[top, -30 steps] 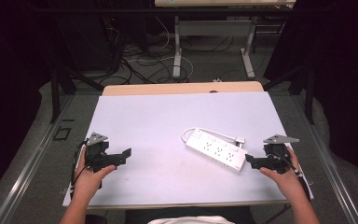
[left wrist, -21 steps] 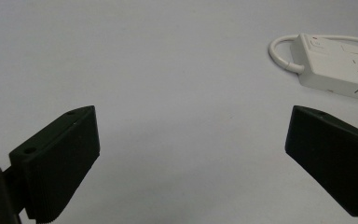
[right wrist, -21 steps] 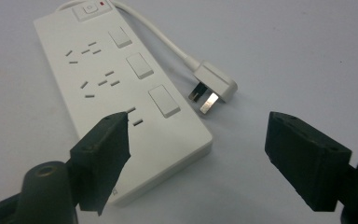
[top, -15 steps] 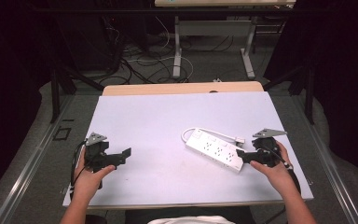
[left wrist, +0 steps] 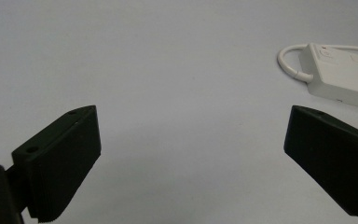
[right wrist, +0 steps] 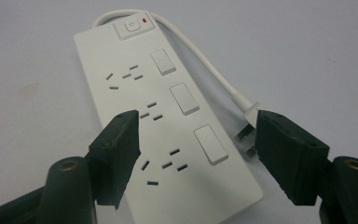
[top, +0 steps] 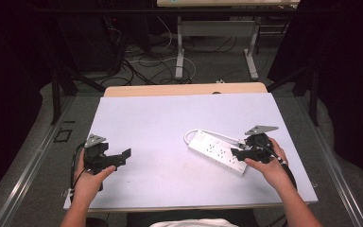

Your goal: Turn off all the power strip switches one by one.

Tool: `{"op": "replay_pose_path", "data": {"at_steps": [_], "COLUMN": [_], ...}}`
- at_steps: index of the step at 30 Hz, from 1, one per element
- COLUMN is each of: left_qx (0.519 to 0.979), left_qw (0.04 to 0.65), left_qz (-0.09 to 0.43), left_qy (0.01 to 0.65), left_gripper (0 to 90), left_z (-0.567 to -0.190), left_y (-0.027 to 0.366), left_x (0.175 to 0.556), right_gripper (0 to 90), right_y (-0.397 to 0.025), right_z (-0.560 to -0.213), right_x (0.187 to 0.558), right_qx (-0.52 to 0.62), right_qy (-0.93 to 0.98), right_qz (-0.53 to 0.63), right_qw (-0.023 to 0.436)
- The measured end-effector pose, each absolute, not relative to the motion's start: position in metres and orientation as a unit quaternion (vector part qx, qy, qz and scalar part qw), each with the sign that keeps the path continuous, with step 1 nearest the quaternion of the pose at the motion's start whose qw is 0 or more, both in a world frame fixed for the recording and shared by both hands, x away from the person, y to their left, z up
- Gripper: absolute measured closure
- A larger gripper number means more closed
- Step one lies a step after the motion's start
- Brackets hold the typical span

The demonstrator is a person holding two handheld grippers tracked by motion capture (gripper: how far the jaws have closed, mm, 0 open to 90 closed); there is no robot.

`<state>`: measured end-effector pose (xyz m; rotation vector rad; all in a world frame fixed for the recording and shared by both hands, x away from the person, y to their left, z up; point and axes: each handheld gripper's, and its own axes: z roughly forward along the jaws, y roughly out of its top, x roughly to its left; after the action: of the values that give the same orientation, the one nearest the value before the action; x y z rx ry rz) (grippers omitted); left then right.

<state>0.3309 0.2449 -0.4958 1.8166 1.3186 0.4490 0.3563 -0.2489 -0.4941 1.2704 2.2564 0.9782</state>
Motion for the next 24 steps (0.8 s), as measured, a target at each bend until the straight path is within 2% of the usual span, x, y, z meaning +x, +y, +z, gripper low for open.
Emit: {"op": "replay_pose_path", "data": {"at_steps": [5, 10, 16, 24], "left_qx": [0.717, 0.715, 0.714, 0.713], "left_qw": [0.417, 0.418, 0.417, 0.413], "left_qz": [0.186, 0.189, 0.19, 0.188], "left_qy": [0.527, 0.528, 0.529, 0.535], "left_gripper": [0.5, 0.5, 0.5, 0.5], "left_z": [-0.497, -0.497, -0.498, -0.499], "left_y": [0.245, 0.245, 0.245, 0.246], "left_x": [0.331, 0.331, 0.331, 0.332], "right_gripper": [32.0, 37.9, 39.0, 39.1], "right_y": [-0.243, -0.235, -0.228, -0.214], "right_z": [-0.493, -0.494, -0.496, -0.497], "right_x": [0.36, 0.368, 0.376, 0.387], "right_qx": [0.441, 0.442, 0.44, 0.42], "right_qy": [0.808, 0.815, 0.823, 0.835], "right_qz": [0.344, 0.337, 0.33, 0.322], "right_qw": [0.184, 0.166, 0.141, 0.152]}}
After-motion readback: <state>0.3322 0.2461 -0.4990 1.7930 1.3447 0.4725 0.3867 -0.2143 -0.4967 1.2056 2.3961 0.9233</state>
